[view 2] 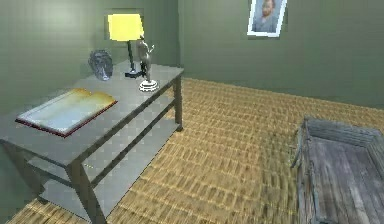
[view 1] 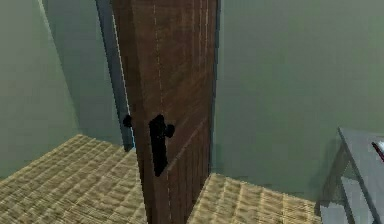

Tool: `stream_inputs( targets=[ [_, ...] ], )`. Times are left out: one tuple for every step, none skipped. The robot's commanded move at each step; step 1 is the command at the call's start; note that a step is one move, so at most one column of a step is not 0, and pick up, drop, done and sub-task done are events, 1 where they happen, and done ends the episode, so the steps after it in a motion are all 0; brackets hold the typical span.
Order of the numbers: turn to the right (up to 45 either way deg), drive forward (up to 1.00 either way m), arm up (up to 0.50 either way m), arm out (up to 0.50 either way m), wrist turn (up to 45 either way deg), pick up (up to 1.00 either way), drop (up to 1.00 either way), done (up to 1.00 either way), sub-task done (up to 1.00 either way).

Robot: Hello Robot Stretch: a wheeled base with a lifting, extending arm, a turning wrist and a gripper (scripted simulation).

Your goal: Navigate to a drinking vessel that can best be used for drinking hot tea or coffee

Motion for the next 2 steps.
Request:
stream_inputs(
  targets=[
    [45.0,0.00,0.00,0.00,0.0,0.00,0.00,0.00,0.00],
    [21.0,0.00,0.00,0.00,0.0,0.00,0.00,0.00,0.00]
  ],
)
